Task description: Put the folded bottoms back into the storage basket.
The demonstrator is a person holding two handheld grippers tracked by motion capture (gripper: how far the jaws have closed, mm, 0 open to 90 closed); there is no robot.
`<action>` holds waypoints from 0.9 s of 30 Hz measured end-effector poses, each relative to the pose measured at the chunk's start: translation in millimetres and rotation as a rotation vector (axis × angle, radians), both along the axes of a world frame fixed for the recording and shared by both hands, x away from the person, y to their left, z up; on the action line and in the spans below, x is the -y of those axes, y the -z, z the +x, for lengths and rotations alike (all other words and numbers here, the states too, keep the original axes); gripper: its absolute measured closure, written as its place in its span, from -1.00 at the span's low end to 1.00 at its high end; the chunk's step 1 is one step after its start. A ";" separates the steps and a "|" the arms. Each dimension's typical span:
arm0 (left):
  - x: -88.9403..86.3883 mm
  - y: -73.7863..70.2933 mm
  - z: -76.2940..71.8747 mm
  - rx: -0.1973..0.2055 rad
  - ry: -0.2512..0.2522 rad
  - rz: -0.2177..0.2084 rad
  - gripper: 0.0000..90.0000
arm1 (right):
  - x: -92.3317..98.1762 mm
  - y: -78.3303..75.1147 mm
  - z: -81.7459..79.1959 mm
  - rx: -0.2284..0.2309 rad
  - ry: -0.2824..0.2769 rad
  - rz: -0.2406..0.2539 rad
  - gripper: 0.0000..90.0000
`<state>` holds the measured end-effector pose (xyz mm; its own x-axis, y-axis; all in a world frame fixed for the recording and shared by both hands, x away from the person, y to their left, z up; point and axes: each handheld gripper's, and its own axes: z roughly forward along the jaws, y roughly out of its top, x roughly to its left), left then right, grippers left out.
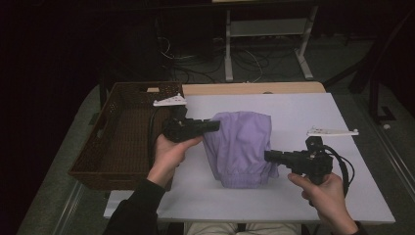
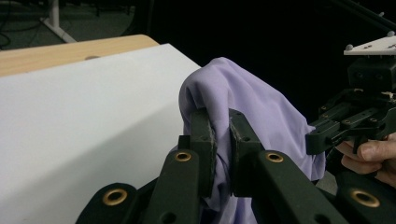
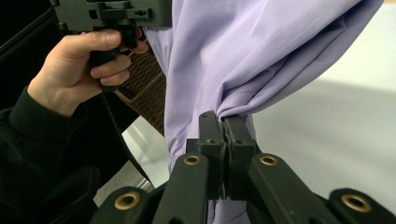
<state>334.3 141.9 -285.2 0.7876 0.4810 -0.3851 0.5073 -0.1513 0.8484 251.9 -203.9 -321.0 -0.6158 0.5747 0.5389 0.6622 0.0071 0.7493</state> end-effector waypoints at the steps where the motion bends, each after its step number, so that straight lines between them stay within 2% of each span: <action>1: -1.8 -2.8 -0.2 0.003 -0.003 -0.003 0.84 | -1.8 -2.7 0.5 0.003 -0.002 -0.001 0.94; 7: -14.0 -19.4 0.3 0.015 -0.020 -0.018 0.84 | -12.1 -20.3 5.5 0.036 -0.015 0.004 0.94; 15: -28.4 -40.6 1.9 0.032 -0.044 -0.025 0.84 | -26.1 -35.6 12.9 0.067 -0.029 0.024 0.94; 27: -52.5 -82.5 2.6 0.091 -0.085 -0.007 0.84 | -52.5 -65.3 29.6 0.108 -0.052 0.046 0.94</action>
<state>336.9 194.4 -202.7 0.7763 0.5448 -0.3172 0.4384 -0.1050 0.8926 281.5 -151.4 -255.7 -0.6996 0.5172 0.4930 0.5777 0.0034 0.8163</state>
